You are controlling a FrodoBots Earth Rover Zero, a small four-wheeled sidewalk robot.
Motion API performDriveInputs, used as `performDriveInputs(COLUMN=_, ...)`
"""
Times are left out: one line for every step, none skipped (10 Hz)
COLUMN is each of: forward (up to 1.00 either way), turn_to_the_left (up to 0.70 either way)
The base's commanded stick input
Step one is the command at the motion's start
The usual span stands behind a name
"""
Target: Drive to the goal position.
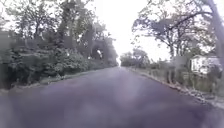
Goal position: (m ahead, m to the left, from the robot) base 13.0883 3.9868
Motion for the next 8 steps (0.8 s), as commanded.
performDriveInputs(forward=1.00, turn_to_the_left=-0.40)
performDriveInputs(forward=1.00, turn_to_the_left=-0.40)
performDriveInputs(forward=1.00, turn_to_the_left=-0.10)
performDriveInputs(forward=1.00, turn_to_the_left=0.00)
performDriveInputs(forward=1.00, turn_to_the_left=0.00)
performDriveInputs(forward=1.00, turn_to_the_left=0.00)
performDriveInputs(forward=1.00, turn_to_the_left=0.00)
performDriveInputs(forward=1.00, turn_to_the_left=0.00)
